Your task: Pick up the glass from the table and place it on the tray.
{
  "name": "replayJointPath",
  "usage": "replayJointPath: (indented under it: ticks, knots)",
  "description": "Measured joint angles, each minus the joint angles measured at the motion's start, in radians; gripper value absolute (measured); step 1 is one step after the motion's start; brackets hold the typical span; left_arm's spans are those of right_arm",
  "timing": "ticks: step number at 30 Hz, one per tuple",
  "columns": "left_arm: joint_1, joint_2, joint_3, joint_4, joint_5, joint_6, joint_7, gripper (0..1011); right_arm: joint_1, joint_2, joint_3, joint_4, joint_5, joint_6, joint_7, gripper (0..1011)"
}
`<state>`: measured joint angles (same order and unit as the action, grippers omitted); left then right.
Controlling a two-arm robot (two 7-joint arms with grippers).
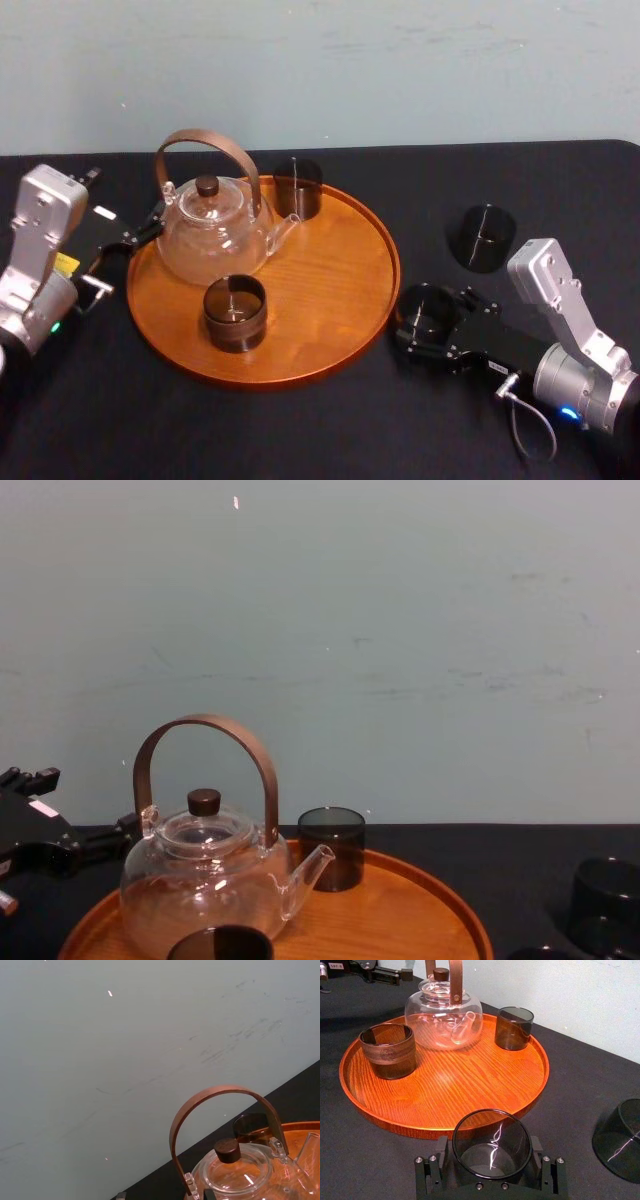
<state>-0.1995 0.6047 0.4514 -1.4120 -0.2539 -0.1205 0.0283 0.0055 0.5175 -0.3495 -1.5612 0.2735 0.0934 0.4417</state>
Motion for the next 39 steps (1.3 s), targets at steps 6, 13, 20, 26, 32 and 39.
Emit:
replayJointPath:
  ticks: [6, 13, 20, 26, 32, 39]
  knots:
    - [0.0, 0.0, 0.0, 0.0, 0.0, 0.0, 0.0, 1001, 0.0, 0.0, 0.0, 0.0, 0.0, -0.001, 0.0, 1002]
    - [0.0, 0.0, 0.0, 0.0, 0.0, 0.0, 0.0, 1001, 0.0, 0.001, 0.001, -0.001, 0.002, -0.001, 0.0, 1002]
    - [0.0, 0.0, 0.0, 0.0, 0.0, 0.0, 0.0, 1001, 0.0, 0.001, 0.001, -0.001, 0.003, -0.002, 0.001, 1002]
    - [0.0, 0.0, 0.0, 0.0, 0.0, 0.0, 0.0, 1001, 0.0, 0.001, 0.001, -0.001, 0.004, -0.002, 0.001, 1002]
    - [0.0, 0.0, 0.0, 0.0, 0.0, 0.0, 0.0, 1001, 0.0, 0.001, 0.002, -0.001, 0.004, -0.002, 0.002, 994]
    - [0.0, 0.0, 0.0, 0.0, 0.0, 0.0, 0.0, 1001, 0.0, 0.001, 0.001, -0.001, 0.004, -0.002, 0.002, 903]
